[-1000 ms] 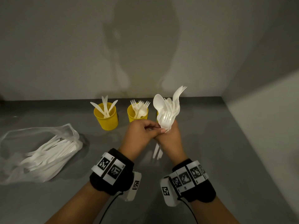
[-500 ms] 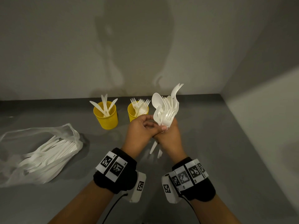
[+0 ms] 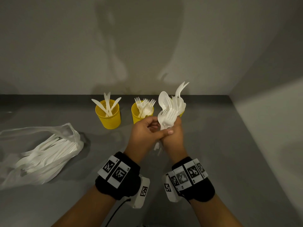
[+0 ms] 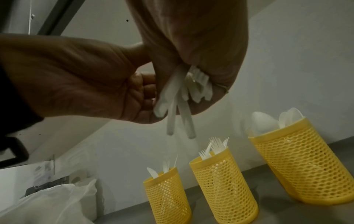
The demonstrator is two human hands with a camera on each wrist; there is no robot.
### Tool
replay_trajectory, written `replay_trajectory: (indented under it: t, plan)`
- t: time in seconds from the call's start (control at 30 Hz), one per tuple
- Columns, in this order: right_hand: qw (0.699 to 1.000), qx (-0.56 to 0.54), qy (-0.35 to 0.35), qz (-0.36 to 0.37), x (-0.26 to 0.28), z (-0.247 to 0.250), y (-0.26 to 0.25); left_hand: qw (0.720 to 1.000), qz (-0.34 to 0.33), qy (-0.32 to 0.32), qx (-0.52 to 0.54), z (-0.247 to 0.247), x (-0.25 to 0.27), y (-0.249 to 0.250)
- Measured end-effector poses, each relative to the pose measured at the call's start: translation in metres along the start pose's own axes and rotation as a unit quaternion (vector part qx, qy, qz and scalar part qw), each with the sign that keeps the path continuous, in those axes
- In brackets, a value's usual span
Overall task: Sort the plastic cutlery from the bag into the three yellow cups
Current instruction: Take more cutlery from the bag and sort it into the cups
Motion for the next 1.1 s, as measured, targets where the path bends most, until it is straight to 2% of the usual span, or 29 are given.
replay_trajectory:
  t: [0.1, 0.27, 0.33, 0.43, 0.5, 0.6, 0.73, 0.93, 1.1]
  plan:
    - [0.998, -0.054, 0.012, -0.035, 0.004, -0.002, 0.007, 1.0, 0.015, 0.012, 0.003, 0.004, -0.005, -0.007]
    - [0.996, -0.083, 0.006, -0.022, 0.003, 0.001, 0.006, 1.0, 0.009, 0.023, 0.006, 0.011, -0.011, -0.002]
    - [0.996, -0.081, -0.004, -0.029, 0.004, 0.004, 0.005, 0.999, -0.002, 0.041, 0.018, 0.017, -0.015, 0.004]
    - [0.985, -0.154, -0.037, -0.069, 0.01, 0.001, 0.006, 0.995, 0.005, 0.08, 0.06, 0.032, -0.026, 0.011]
    - [0.977, -0.189, -0.04, -0.087, 0.009, 0.003, 0.012, 0.99, 0.015, 0.095, 0.105, 0.044, -0.037, 0.013]
    - [0.977, -0.184, -0.035, -0.101, 0.006, 0.009, 0.022, 0.982, 0.011, 0.142, 0.121, 0.067, -0.06, 0.011]
    - [0.98, -0.17, -0.008, -0.106, 0.002, 0.021, 0.03, 0.981, -0.015, 0.19, 0.032, 0.081, -0.09, 0.004]
    - [0.98, -0.165, 0.007, -0.111, -0.003, 0.028, 0.032, 0.974, -0.042, 0.182, -0.131, 0.058, -0.121, -0.017]
    - [0.983, -0.146, 0.002, -0.111, -0.003, 0.026, 0.03, 0.97, 0.06, 0.132, -0.197, 0.055, -0.137, -0.072]
Point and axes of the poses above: each hand's wrist, its own x-axis away from the middle knuckle, its own z-axis out of the back of the hand, y = z × x, the point moved 9 cm from there along -x, towards the middle knuckle, and after that the axes turned 4 degrees about y, right-handed, at the moved point
